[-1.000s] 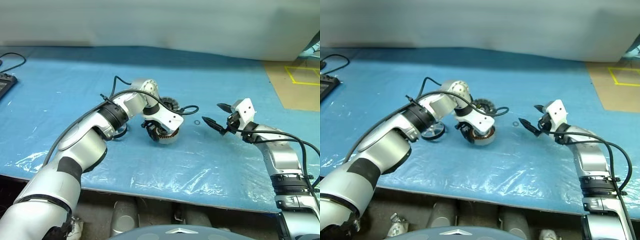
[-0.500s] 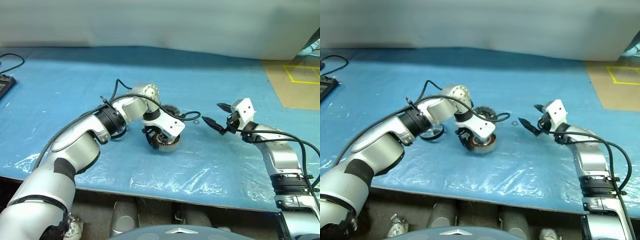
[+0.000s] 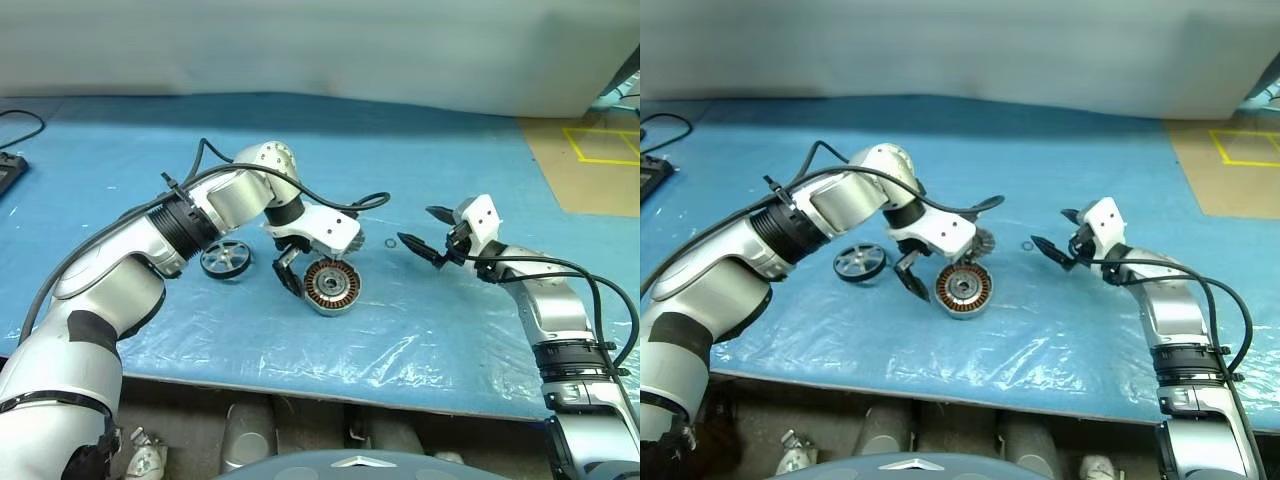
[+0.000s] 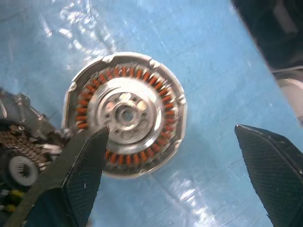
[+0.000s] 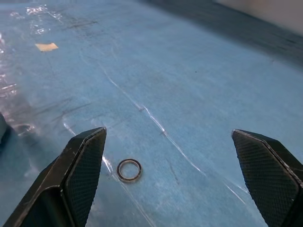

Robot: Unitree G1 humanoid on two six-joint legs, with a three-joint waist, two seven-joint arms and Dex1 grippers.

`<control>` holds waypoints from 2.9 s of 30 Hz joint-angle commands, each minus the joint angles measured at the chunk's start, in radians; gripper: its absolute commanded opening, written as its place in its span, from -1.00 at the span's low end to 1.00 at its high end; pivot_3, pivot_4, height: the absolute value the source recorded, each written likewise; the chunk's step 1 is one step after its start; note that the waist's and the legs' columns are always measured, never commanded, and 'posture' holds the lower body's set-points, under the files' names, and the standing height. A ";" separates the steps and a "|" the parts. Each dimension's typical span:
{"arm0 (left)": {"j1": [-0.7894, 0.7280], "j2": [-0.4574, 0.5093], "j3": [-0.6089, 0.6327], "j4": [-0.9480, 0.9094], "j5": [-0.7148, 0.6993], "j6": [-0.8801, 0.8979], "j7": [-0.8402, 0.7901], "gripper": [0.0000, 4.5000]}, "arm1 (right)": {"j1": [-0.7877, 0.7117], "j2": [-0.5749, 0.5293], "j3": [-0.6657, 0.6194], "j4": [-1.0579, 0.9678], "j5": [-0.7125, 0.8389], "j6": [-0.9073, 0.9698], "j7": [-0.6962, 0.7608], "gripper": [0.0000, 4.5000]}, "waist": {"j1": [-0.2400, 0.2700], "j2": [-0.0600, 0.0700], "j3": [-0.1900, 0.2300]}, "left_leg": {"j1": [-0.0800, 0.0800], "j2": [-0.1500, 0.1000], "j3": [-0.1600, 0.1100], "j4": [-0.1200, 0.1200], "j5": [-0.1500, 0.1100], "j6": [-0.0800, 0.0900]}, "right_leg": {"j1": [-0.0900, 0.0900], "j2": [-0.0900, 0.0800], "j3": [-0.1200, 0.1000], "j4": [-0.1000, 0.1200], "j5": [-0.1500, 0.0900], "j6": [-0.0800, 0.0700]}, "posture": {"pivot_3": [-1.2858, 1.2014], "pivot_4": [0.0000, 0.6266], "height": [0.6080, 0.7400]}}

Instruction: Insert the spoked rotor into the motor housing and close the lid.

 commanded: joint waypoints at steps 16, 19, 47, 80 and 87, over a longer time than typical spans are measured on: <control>0.639 0.172 0.623 -0.417 -0.354 0.187 0.263 0.99 | 0.039 0.039 0.017 0.046 -0.015 -0.039 0.021 1.00 | -0.024 0.004 -0.001 | 0.000 0.001 0.001 -0.001 0.000 0.000 | -0.001 0.000 -0.001 0.000 -0.001 -0.001 | 0.03 -0.52 1.00; 0.718 0.116 0.680 -0.453 -0.349 0.189 0.370 0.99 | 0.045 0.038 0.021 0.049 -0.019 -0.038 0.026 1.00 | -0.023 0.004 -0.001 | 0.000 0.002 0.001 0.002 0.000 0.000 | -0.001 0.000 -0.001 0.002 0.000 -0.001 | 0.03 -0.52 1.00; 1.163 -0.091 0.770 -0.303 -0.169 -0.247 0.561 0.99 | -0.095 0.148 0.129 0.312 -0.165 -0.089 -0.078 1.00 | -0.051 0.006 -0.003 | 0.002 0.002 0.004 0.002 0.002 0.005 | 0.000 0.000 0.000 0.002 0.000 -0.002 | 0.03 -0.52 1.00; 1.207 -0.122 0.793 -0.224 -0.187 -0.388 0.499 1.00 | 0.141 -0.013 0.118 -0.214 0.024 0.085 0.202 -0.73 | -0.048 0.003 -0.009 | 0.006 0.003 0.007 -0.001 -0.002 0.006 | 0.002 0.000 0.001 0.000 0.000 -0.002 | 0.03 -0.52 1.00; 1.215 -0.105 0.786 -0.202 -0.161 -0.414 0.462 1.00 | 0.110 -0.035 0.156 -0.358 0.090 0.164 0.283 -0.73 | -0.050 0.003 -0.009 | 0.006 0.004 0.007 -0.002 -0.002 0.006 | 0.000 0.000 0.001 0.000 0.000 -0.002 | 0.03 -0.52 1.00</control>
